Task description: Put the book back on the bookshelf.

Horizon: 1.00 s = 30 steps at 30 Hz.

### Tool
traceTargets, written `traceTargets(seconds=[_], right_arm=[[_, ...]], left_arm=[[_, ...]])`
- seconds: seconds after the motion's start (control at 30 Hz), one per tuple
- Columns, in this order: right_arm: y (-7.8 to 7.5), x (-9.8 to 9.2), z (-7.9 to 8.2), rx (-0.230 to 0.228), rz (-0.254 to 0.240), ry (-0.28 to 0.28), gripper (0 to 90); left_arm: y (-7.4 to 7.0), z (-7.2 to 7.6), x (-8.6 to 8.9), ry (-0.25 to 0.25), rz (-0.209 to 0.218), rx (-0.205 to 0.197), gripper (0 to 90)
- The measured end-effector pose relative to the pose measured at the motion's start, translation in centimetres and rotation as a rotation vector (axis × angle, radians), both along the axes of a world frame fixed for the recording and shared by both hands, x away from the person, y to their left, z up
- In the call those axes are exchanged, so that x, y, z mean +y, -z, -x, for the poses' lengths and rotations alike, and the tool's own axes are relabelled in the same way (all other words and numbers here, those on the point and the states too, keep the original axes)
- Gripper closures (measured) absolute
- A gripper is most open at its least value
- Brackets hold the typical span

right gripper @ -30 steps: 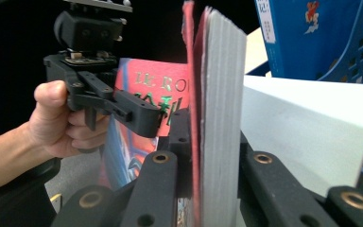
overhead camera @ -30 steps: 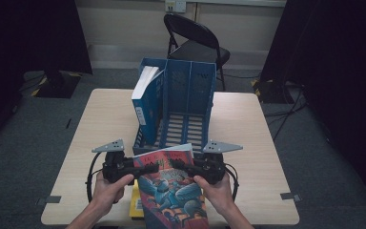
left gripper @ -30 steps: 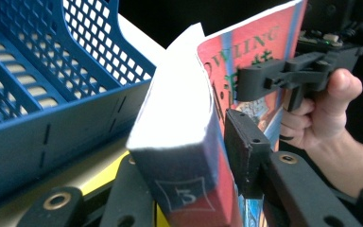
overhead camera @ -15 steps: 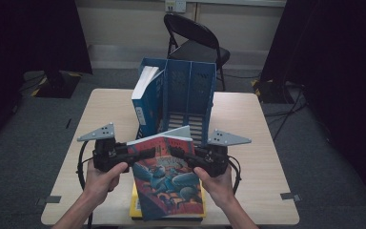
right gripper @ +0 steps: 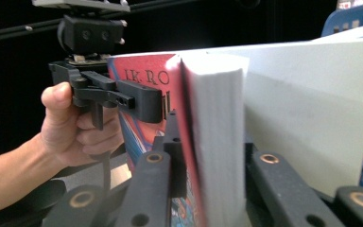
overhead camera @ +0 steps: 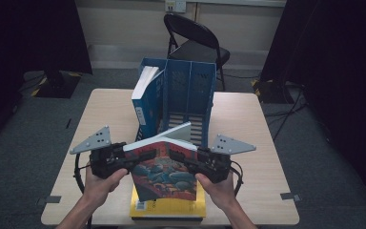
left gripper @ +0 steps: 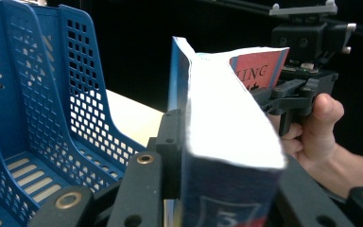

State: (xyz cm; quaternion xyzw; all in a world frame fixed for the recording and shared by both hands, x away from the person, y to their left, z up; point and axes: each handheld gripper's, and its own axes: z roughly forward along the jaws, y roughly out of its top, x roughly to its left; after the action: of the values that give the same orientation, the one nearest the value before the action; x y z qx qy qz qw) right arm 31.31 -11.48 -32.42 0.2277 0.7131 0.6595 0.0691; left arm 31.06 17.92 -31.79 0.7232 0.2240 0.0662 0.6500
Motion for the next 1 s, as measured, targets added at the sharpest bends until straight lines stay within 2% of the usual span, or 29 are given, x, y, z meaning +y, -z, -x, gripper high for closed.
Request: traceTargets(seconds=[0.03,0.07,0.13,0.2,0.23,0.3,0.37,0.4,0.5,0.57,0.6,0.67,0.7,0.77,0.8,0.9,0.93,1.0], right_arm=[[0.0,0.0,0.0,0.000,0.000,0.000,73.4],[0.2,-0.4,0.3,0.000,0.004,0.021,64.7],[0.4,-0.7,0.5,0.002,0.017,0.047,57.3],[0.5,-1.0,0.6,-0.002,0.019,0.061,55.6],[0.7,-1.5,0.7,0.003,0.028,0.087,51.9],[0.7,-1.7,0.7,0.005,0.030,0.097,51.3],[1.1,-2.4,0.8,0.011,0.044,0.131,46.1],[1.1,-2.4,0.8,0.011,0.044,0.131,46.1],[2.2,-3.4,0.4,0.036,0.081,0.175,43.1],[2.6,-3.5,0.1,0.051,0.083,0.167,42.0],[3.5,-3.4,-0.2,0.073,0.097,0.145,41.4],[4.2,-3.2,-0.5,0.090,0.113,0.118,42.6],[4.4,-3.0,-0.5,0.094,0.115,0.105,40.6],[4.5,-2.8,-0.5,0.090,0.124,0.110,39.7],[4.4,-2.6,-0.4,0.087,0.137,0.116,41.0],[4.3,-2.6,-0.5,0.087,0.146,0.114,43.0],[4.3,-2.6,-0.5,0.082,0.150,0.121,46.0],[4.2,-2.6,-0.6,0.082,0.156,0.126,47.6]], left_arm=[[0.0,0.0,0.0,0.000,0.000,0.000,70.6],[0.0,0.4,-0.1,0.013,-0.005,-0.011,71.1],[0.0,0.7,-0.1,0.014,-0.008,-0.013,71.3],[0.0,0.7,-0.1,0.018,-0.012,-0.015,71.3],[0.1,0.9,-0.1,0.008,-0.008,-0.020,71.4],[0.1,1.0,-0.1,0.009,-0.007,-0.019,71.3],[0.1,1.3,0.1,0.012,-0.020,-0.017,71.2],[0.1,1.3,0.1,0.012,-0.020,-0.017,71.2],[0.0,1.6,0.1,0.003,-0.031,-0.016,71.2],[0.0,1.6,0.1,0.003,-0.031,-0.013,71.0],[0.0,1.6,0.1,0.005,-0.029,-0.015,71.0],[0.1,1.7,0.0,0.009,-0.036,-0.015,70.8],[0.2,1.7,0.0,0.016,-0.053,-0.024,70.7],[0.4,1.7,-0.2,0.012,-0.069,-0.035,70.7],[1.0,1.5,-0.6,0.021,-0.083,-0.010,70.0],[2.0,1.1,-1.2,0.009,-0.102,0.007,69.5],[2.6,1.0,-1.5,-0.008,-0.098,-0.004,69.7],[2.7,0.9,-1.5,-0.022,-0.089,0.009,70.2]])
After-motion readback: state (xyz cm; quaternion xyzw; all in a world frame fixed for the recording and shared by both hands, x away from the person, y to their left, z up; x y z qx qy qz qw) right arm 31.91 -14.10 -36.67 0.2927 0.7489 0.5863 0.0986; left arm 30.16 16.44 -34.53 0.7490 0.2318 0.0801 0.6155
